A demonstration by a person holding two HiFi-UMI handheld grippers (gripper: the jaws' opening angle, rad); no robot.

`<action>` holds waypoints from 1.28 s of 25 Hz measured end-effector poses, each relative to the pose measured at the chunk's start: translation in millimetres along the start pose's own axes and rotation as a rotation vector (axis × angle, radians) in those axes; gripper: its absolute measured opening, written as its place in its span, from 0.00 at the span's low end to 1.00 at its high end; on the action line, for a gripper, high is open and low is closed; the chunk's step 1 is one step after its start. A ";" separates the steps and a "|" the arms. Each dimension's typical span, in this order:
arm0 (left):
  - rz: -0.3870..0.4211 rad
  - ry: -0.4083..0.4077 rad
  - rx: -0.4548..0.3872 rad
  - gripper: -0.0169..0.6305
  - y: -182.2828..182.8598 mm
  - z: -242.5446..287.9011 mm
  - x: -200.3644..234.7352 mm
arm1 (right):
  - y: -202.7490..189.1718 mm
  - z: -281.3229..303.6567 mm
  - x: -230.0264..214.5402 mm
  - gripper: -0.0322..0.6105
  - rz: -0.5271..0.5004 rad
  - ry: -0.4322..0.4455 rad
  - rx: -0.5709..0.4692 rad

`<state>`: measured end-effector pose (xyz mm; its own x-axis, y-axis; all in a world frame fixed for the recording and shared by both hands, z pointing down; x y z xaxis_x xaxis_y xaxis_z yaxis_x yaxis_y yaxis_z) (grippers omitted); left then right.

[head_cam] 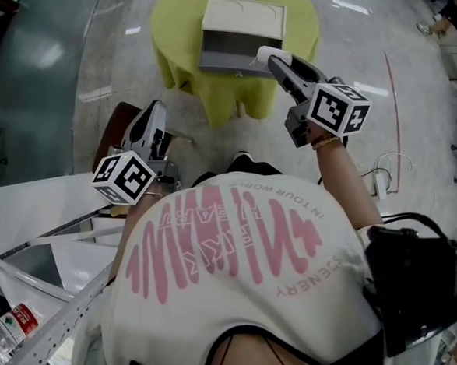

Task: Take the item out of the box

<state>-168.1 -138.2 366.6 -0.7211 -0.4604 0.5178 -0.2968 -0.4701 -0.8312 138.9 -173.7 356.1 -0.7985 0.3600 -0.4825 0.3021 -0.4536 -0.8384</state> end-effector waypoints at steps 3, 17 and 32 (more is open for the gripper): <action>-0.006 -0.013 0.000 0.04 -7.9 -10.9 -6.6 | -4.8 -17.9 9.8 0.29 0.039 0.007 -0.026; 0.034 -0.098 -0.026 0.04 -25.0 -61.9 -48.0 | -36.0 -108.1 60.6 0.29 0.080 0.013 -0.120; 0.073 -0.224 0.021 0.04 -40.5 -80.1 -89.5 | -83.7 -165.8 94.8 0.30 0.053 -0.040 -0.139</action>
<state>-141.7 -17.6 337.7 -0.5827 -0.6483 0.4900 -0.2338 -0.4437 -0.8651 124.2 33.6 338.6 -0.7988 0.3042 -0.5190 0.4114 -0.3533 -0.8402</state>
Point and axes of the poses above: the fingertips, and each gripper's own axes: z forward along the fingers, x to its left, y out of its top, the point moved 5 cm from there along -z, backward along the fingers, and after that the axes turned 2 degrees about x, right-handed, at the moved point
